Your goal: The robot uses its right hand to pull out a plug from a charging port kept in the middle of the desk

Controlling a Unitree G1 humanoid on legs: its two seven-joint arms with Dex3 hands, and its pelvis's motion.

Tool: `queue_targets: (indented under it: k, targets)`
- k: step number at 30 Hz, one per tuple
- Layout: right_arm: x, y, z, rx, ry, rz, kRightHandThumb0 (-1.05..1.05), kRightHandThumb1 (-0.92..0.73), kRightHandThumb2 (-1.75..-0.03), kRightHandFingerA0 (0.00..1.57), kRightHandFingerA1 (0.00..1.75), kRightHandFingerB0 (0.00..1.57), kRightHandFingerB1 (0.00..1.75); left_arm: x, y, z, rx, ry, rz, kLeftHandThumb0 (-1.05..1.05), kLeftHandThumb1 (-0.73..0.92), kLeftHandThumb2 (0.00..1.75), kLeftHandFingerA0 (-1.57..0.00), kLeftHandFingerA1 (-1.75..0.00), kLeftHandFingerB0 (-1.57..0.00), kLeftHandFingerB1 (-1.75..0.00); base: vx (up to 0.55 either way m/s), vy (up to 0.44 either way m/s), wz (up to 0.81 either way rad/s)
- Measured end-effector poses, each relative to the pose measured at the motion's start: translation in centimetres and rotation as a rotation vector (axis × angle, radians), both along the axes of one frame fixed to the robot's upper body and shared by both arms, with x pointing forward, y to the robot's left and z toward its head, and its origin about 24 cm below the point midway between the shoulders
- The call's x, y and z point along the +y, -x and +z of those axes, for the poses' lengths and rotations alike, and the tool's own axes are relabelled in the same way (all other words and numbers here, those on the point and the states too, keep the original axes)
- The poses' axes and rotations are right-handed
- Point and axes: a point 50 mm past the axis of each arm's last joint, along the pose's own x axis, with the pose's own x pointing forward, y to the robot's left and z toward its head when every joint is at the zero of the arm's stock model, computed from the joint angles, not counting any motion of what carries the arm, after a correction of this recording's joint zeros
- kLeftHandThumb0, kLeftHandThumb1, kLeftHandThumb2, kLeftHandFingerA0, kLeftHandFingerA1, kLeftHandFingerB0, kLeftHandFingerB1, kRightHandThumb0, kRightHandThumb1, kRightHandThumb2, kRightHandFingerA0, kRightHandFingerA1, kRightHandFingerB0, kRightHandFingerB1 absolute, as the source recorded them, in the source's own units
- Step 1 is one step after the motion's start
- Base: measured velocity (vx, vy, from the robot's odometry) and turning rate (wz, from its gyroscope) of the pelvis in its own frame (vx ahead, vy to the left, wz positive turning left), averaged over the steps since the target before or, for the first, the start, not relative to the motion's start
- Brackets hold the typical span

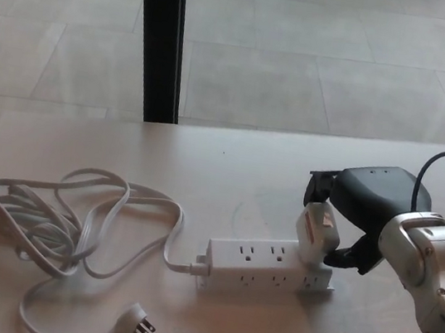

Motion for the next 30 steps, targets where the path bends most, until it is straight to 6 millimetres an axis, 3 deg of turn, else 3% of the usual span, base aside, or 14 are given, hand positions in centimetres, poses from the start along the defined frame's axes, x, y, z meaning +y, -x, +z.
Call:
queue_targets:
  k: [1,5,7,8,10,11,12,17,18,19,20,27,28,30]
  targets:
    - [0.1,-0.1,0.2,0.003,0.003,0.000,-0.37,-0.57,-0.91,0.90,1.75,0.75,1.03,0.0,0.0,0.0,-0.003,0.000,0.003,-0.80,0.80,1.16,-0.30,-0.60,-0.06,-0.30,0.00,0.000,0.00]
    - [0.1,-0.4,0.7,0.025,0.015,-0.004,-0.37,-0.56,-0.94,0.90,1.75,0.78,1.09,0.1,0.0,0.1,-0.009,0.003,0.009,-0.85,0.92,0.81,-0.35,-0.55,-0.05,-0.32,0.00,0.000,0.00]
    - [0.2,-0.6,0.9,0.036,0.021,-0.006,-0.40,-0.52,-1.01,0.92,1.75,0.78,1.18,0.1,-0.1,0.1,-0.011,0.004,0.011,-0.86,0.92,0.83,-0.35,-0.54,-0.05,-0.30,0.00,0.000,0.00]
    - [0.2,-0.7,1.1,0.041,0.024,-0.007,-0.38,-0.52,-1.00,0.92,1.75,0.77,1.13,0.1,-0.1,0.1,-0.011,0.006,0.013,-0.85,0.82,1.19,-0.32,-0.61,-0.04,-0.26,0.00,0.000,0.00]
    - [0.2,-0.9,1.4,0.046,0.028,-0.012,-0.39,-0.52,-0.98,0.86,1.75,0.79,1.03,0.1,-0.1,0.1,-0.014,0.009,0.020,-0.90,0.86,1.21,-0.28,-0.59,-0.07,-0.23,0.00,0.000,0.00]
    - [0.2,-0.9,1.6,0.047,0.029,-0.015,-0.38,-0.52,-0.96,0.86,1.75,0.80,1.09,0.1,-0.1,0.1,-0.015,0.009,0.021,-0.88,0.92,0.85,-0.30,-0.53,-0.04,-0.30,0.00,0.000,0.00]
    - [0.2,-1.0,1.6,0.049,0.029,-0.016,-0.39,-0.48,-0.92,1.04,1.74,0.85,1.16,0.1,-0.1,0.1,-0.015,0.009,0.021,-0.84,0.81,1.17,-0.29,-0.59,-0.07,-0.28,0.00,0.000,0.00]
    - [0.2,-1.2,2.0,0.058,0.036,-0.021,-0.38,-0.53,-1.02,0.92,1.75,0.80,1.15,0.1,0.0,0.0,-0.013,0.012,0.024,-0.85,0.82,1.21,-0.29,-0.60,-0.03,-0.21,0.00,0.000,0.00]
    - [0.1,-1.2,2.2,0.058,0.037,-0.023,-0.39,-0.51,-1.06,0.93,1.75,0.80,1.26,0.1,0.0,0.0,-0.013,0.012,0.025,-0.89,0.92,0.82,-0.34,-0.58,-0.02,-0.30,0.00,0.000,0.00]
    - [0.0,-1.3,2.4,0.055,0.037,-0.026,-0.39,-0.51,-1.06,0.93,1.75,0.80,1.26,0.1,0.0,0.0,-0.014,0.012,0.026,-0.89,0.92,0.82,-0.34,-0.58,-0.02,-0.30,0.00,0.000,0.00]
    - [-0.1,-1.5,2.8,0.043,0.033,-0.030,-0.40,-0.50,-1.06,0.95,1.75,0.77,1.28,0.2,0.0,0.1,-0.016,0.011,0.026,-0.83,0.79,1.19,-0.31,-0.62,-0.04,-0.25,0.00,0.000,0.00]
    - [-0.6,-2.0,4.8,-0.010,0.017,-0.035,-0.37,-0.54,-0.95,0.88,1.75,0.76,1.17,0.2,0.3,-0.1,-0.008,0.013,0.033,-0.92,0.87,1.22,-0.28,-0.57,-0.10,-0.17,0.00,0.000,0.00]
    - [-0.6,-2.0,4.9,-0.012,0.016,-0.034,-0.38,-0.53,-0.95,0.89,1.75,0.76,1.23,0.2,0.3,-0.1,-0.007,0.014,0.033,-0.90,0.92,0.79,-0.32,-0.51,-0.03,-0.29,0.00,0.000,0.00]
    - [-0.6,-2.0,5.1,-0.017,0.012,-0.033,-0.38,-0.52,-0.93,0.89,1.75,0.77,1.37,0.2,0.5,-0.1,-0.005,0.012,0.032,-0.83,0.81,1.20,-0.26,-0.57,-0.04,-0.26,0.00,0.000,0.00]
